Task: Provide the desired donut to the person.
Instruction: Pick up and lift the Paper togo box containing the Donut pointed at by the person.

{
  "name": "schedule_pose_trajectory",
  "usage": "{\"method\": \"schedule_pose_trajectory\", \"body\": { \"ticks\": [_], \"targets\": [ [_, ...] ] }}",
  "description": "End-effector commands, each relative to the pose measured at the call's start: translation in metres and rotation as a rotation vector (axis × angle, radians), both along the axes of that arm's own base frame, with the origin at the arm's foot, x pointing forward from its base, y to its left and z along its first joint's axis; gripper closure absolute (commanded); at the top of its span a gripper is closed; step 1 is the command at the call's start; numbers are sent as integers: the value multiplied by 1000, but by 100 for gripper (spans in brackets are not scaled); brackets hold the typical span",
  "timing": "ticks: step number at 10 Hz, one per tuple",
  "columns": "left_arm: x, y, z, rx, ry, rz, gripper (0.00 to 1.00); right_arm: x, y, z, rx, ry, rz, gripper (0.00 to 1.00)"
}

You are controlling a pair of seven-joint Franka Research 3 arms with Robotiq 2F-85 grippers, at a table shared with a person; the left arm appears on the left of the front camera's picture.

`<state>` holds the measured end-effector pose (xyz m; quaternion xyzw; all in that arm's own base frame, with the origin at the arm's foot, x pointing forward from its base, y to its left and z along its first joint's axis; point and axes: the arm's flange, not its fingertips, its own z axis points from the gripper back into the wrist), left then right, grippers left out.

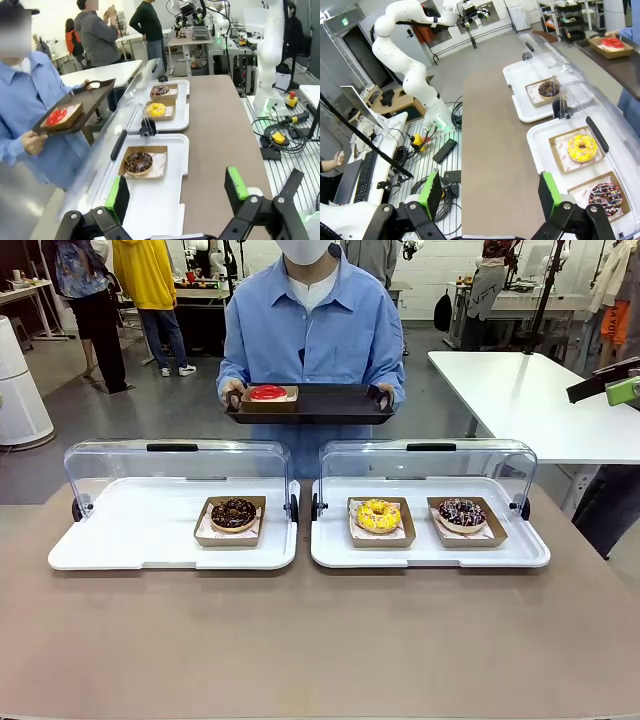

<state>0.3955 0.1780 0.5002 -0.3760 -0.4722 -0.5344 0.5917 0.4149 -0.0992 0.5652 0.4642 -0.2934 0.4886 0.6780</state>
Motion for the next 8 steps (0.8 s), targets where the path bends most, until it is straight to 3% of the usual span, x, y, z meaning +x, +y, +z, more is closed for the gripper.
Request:
{"method": "schedule_pose_trajectory", "body": {
  "ticks": [1, 3, 4, 5, 8],
  "targets": [
    [8, 14, -1, 29, 0, 9, 0, 0, 1, 1, 12, -6, 7, 0],
    [7, 30, -15, 18, -14, 30, 0, 0, 1, 1, 12, -6, 7, 0],
    [11, 25, -19, 92, -14, -50, 0, 0, 1, 1, 12, -6, 7, 0],
    [5, 26, -14, 19, 28, 48, 0, 0, 1, 1, 12, -6, 7, 0],
    [5, 26, -14, 19, 28, 48, 0, 0, 1, 1, 12, -6, 7, 0]
  ]
}}
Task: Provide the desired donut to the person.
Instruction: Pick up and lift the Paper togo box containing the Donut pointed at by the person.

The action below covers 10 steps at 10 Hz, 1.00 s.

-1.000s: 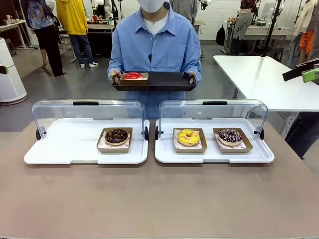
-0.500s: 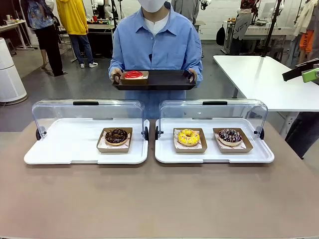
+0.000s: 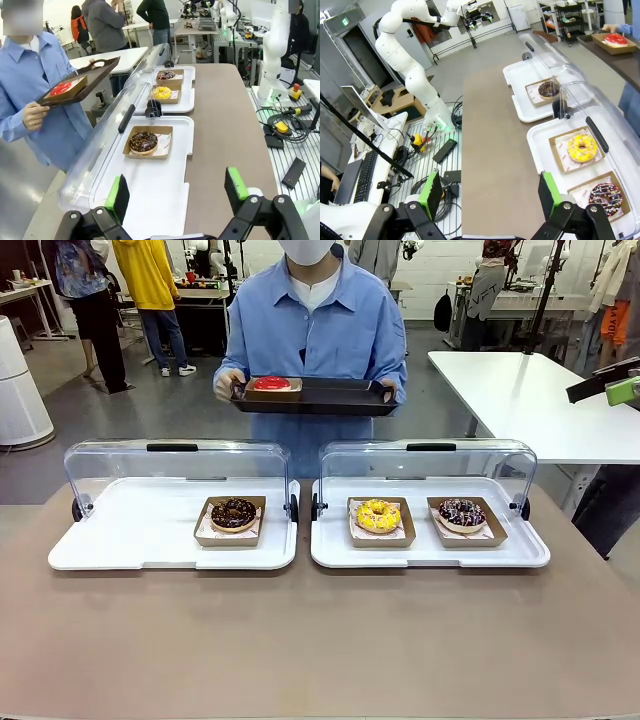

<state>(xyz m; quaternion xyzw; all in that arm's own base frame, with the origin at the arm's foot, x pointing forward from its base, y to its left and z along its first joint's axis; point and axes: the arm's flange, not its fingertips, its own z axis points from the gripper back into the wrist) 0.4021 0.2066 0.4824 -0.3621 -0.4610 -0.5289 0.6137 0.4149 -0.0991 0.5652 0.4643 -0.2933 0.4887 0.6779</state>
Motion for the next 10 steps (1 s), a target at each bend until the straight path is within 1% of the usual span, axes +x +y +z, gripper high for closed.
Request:
{"method": "schedule_pose_trajectory", "body": {
  "ticks": [1, 10],
  "targets": [
    [-2, -2, 4, -21, 4, 13, 0, 0, 1, 1, 12, -6, 7, 0],
    [-2, -2, 4, -21, 4, 13, 0, 0, 1, 1, 12, -6, 7, 0]
  ]
}}
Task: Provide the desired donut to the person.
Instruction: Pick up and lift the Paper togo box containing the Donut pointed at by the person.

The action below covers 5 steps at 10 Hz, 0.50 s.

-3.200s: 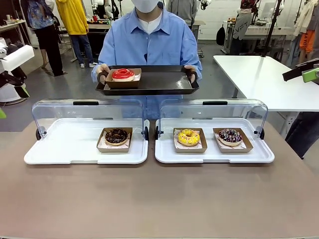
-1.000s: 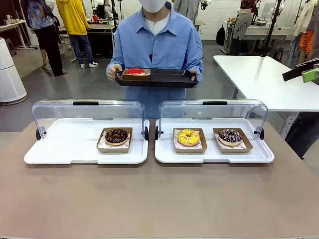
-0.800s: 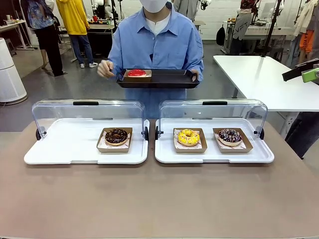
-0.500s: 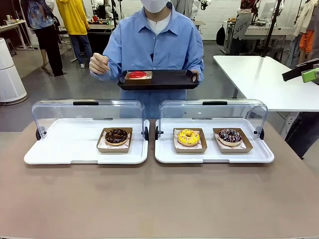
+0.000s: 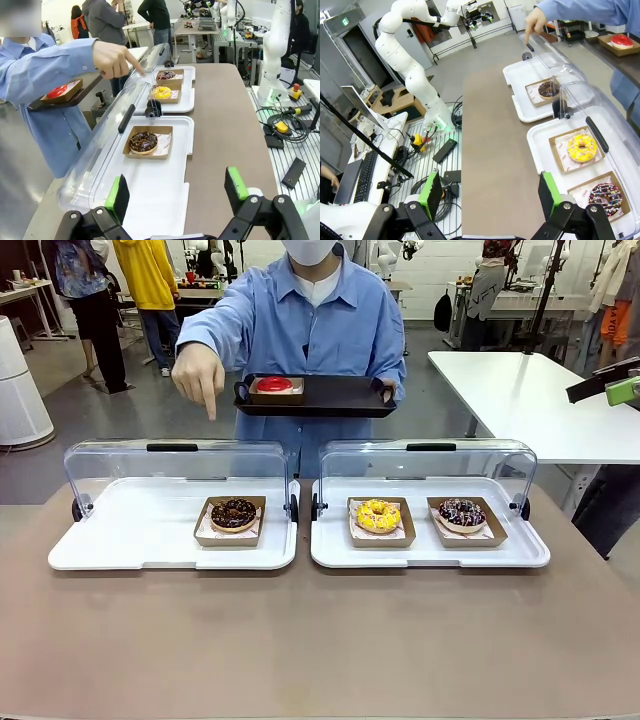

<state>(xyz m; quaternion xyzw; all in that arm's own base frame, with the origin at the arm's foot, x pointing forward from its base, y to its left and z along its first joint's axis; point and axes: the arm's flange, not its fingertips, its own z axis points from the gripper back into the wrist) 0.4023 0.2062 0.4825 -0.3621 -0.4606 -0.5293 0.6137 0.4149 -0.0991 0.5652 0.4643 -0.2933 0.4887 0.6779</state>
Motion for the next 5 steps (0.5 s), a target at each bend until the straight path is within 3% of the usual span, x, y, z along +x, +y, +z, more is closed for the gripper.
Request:
{"method": "schedule_pose_trajectory", "body": {
  "ticks": [1, 5],
  "targets": [
    [-2, -2, 4, -22, 3, 14, 0, 0, 1, 1, 12, -6, 7, 0],
    [-2, -2, 4, -22, 3, 14, 0, 0, 1, 1, 12, -6, 7, 0]
  ]
}}
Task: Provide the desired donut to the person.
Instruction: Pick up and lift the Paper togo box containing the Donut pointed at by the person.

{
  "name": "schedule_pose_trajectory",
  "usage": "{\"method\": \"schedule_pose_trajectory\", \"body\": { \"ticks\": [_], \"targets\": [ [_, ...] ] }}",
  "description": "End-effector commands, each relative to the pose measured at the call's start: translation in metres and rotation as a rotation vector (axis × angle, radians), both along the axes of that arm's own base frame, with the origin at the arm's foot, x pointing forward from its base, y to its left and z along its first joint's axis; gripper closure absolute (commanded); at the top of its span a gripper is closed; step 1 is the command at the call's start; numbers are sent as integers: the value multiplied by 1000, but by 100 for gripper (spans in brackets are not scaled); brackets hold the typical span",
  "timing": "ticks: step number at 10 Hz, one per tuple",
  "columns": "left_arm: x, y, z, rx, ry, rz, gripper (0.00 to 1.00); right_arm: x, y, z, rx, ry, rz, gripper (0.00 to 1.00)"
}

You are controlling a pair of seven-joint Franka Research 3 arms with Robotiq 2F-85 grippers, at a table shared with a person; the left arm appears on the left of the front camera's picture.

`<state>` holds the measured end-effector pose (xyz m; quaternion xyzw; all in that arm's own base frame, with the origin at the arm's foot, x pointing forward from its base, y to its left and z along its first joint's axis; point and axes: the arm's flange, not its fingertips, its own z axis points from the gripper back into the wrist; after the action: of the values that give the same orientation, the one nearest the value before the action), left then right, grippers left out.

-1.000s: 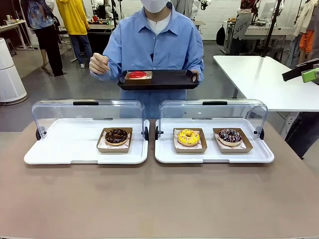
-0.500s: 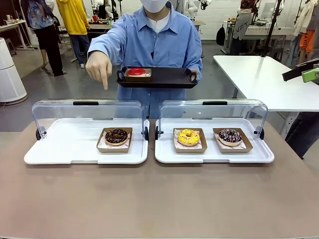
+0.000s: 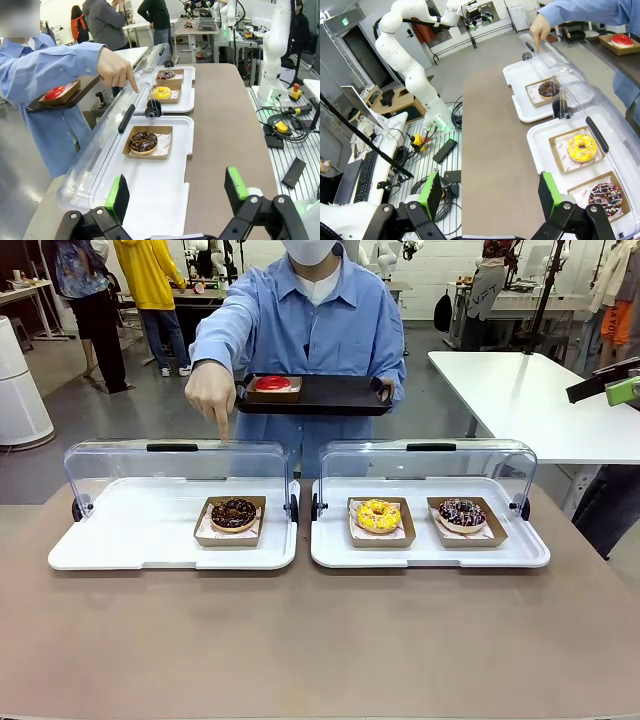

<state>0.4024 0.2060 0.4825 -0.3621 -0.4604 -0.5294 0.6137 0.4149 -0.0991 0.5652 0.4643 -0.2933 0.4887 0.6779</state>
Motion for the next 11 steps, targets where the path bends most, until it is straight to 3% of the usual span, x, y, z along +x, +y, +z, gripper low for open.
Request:
{"method": "schedule_pose_trajectory", "body": {
  "ticks": [1, 6, 7, 8, 11],
  "targets": [
    [-2, -2, 4, -22, 3, 14, 0, 0, 1, 1, 12, -6, 7, 0],
    [0, 0, 0, 0, 0, 0, 0, 0, 1, 1, 12, -6, 7, 0],
    [-1, -17, 20, 90, -73, 8, 0, 0, 1, 1, 12, -6, 7, 0],
    [-7, -39, 39, 98, -85, -59, 0, 0, 1, 1, 12, -6, 7, 0],
    [-11, -141, 87, 455, -148, -175, 0, 0, 1, 1, 12, -6, 7, 0]
  ]
}}
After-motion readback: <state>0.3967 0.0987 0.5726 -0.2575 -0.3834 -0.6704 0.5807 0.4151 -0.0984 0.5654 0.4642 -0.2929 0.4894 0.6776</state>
